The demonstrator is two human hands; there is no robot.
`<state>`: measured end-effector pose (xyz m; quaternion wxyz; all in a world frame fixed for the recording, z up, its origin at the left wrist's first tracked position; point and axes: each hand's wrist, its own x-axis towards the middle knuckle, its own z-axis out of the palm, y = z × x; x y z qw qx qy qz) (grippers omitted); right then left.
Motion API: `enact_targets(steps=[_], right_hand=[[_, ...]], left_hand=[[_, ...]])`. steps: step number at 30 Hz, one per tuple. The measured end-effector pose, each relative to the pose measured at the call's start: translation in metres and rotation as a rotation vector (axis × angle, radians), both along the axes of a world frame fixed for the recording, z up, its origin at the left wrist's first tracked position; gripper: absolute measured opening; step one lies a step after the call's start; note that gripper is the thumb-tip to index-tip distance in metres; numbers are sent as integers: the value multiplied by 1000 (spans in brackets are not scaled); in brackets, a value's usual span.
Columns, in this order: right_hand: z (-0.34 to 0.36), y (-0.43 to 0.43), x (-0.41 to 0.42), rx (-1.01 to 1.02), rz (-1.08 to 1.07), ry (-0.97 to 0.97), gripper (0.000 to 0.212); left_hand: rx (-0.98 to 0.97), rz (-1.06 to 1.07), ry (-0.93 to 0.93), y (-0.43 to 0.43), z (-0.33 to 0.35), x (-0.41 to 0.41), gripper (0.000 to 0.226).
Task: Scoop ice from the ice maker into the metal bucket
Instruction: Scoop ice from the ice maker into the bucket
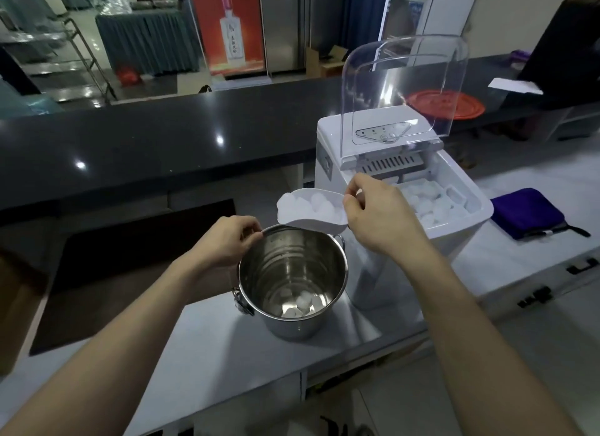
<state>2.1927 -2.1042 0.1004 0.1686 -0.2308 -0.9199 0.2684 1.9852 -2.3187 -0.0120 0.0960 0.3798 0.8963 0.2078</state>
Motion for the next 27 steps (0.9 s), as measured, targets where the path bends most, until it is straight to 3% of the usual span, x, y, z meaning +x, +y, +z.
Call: enact_targets(steps=[10,27], right_hand=[[-27,-29,-5,-37,35,3,15],[-97,-58,-24,51,244,-211,11]], left_hand=[[139,79,-70,-30,6,-2,10],[190,110,-174,-40,20,16,11]])
